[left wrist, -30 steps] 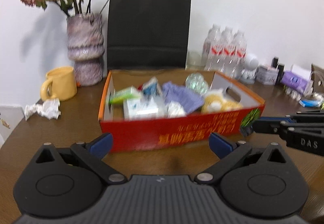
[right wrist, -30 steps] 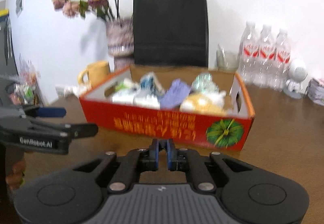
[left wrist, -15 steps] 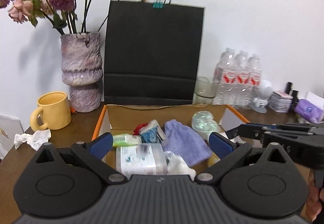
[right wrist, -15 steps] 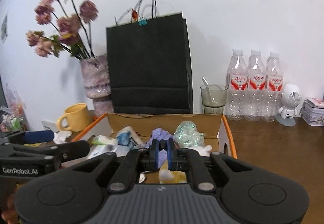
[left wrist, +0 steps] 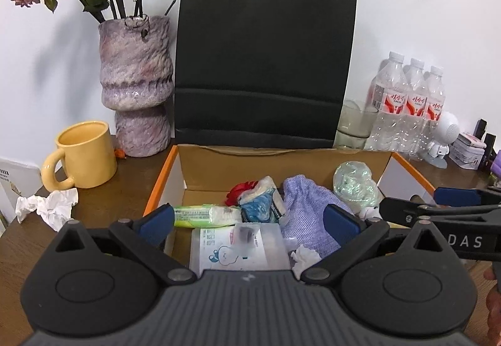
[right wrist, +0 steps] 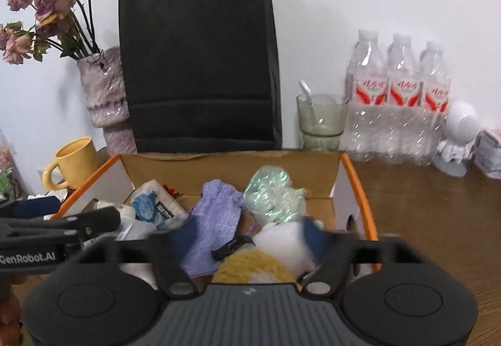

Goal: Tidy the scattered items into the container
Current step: 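Withdraw the right tool from the box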

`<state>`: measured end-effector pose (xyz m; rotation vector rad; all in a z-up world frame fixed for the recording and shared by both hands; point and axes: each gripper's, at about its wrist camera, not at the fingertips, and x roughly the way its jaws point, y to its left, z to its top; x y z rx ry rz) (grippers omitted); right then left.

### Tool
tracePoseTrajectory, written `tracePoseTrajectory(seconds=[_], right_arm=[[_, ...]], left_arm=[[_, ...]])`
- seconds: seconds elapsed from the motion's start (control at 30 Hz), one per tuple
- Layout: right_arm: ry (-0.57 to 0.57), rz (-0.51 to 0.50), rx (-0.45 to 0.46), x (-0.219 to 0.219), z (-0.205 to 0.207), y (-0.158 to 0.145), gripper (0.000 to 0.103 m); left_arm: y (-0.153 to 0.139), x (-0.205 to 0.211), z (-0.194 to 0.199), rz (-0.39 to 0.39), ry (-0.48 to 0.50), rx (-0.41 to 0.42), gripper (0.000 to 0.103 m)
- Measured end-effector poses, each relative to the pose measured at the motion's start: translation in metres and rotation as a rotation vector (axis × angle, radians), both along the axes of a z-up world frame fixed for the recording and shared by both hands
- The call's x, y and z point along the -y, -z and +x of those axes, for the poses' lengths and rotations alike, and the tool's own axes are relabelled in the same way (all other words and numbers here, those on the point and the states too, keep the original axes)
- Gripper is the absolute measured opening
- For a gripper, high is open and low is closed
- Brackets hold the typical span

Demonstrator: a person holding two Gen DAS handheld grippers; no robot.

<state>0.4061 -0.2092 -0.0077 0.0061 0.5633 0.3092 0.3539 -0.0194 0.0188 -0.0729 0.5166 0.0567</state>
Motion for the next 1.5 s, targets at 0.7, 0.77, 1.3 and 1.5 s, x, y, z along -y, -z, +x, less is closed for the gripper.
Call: tracePoseTrajectory(seconds=[0.7,0.77,1.3,1.5], right_arm=[[-0.004,-0.029,0.038,0.009,-0.072,-0.053,0.103],[0.0,-0.033,0.044,0.01,-0.082,-0.056,0.103],[0.001,-0.042,0.091,0.018,-0.158,-0.081,0.103],[0.001,-0.026,0.1,0.019,-0.168,-0.088,0.103]], left_arm=[[-0.041,0.013,-0.067,0.031,0.009,0.097,0.103],[-0.045,0.016,-0.077,0.038,0.008,0.109,0.103],[-0.065,0.022,-0.144,0.017,-0.022,0.163,0.103],[-0.07,0.027,-0.148,0.035,-0.044,0.176,0.103]])
